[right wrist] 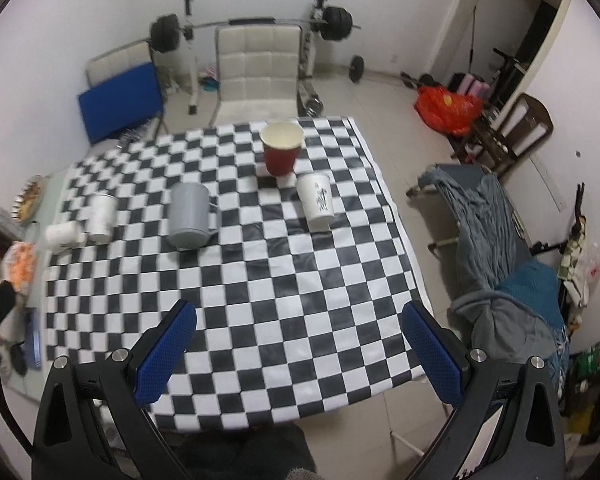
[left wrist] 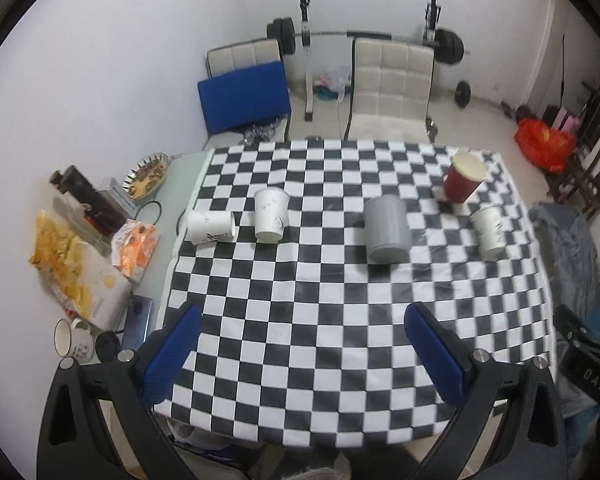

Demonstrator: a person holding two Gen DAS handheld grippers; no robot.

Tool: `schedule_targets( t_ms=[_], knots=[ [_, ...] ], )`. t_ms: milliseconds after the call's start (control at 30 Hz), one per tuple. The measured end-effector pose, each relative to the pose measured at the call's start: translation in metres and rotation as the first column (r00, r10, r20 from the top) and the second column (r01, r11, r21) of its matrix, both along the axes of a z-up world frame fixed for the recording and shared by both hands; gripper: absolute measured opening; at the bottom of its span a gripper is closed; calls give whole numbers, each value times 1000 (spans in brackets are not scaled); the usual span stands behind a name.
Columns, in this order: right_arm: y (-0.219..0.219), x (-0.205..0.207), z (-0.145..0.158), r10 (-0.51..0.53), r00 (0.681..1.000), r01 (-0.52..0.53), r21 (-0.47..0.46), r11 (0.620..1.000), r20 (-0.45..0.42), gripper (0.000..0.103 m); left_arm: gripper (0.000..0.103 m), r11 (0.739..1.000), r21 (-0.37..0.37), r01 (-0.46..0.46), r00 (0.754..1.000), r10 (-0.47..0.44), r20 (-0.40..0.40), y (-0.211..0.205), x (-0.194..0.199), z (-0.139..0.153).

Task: Flip cup upright
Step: 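Reach the left tool to the upside-down grey mug and grasp it, then lift the grey mug with the left tool and rotate it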

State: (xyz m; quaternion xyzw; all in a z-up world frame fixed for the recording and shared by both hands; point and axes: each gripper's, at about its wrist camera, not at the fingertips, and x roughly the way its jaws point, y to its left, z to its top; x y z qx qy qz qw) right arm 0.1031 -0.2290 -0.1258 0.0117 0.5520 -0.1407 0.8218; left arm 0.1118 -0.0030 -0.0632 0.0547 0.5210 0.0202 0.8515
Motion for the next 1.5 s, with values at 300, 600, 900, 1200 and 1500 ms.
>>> schedule_targets(
  t_ms=[300, 600, 900, 1200, 1500],
  knots=[
    [-16, 64, -116, -6, 991, 11, 37, 999, -130, 103, 103, 999, 41, 21, 992, -16, -124, -17, 43, -95],
    [-32, 118, -194, 69, 965, -50, 81, 995, -253, 103, 103, 998, 55, -21, 971, 33, -238, -48, 105, -158],
    [-62, 153, -254, 75, 936, -44, 97, 994, -343, 103, 103, 998, 45, -35, 939, 48, -339, -75, 148, -207],
    [-82, 180, -287, 79, 922, -35, 122, 992, -379, 103, 103, 999, 8, -41, 912, 41, -408, -95, 181, -241],
    [-92, 194, -307, 94, 909, -33, 153, 988, -406, 103, 103, 1000, -14, -27, 896, 18, -443, -106, 195, -268]
  ],
)
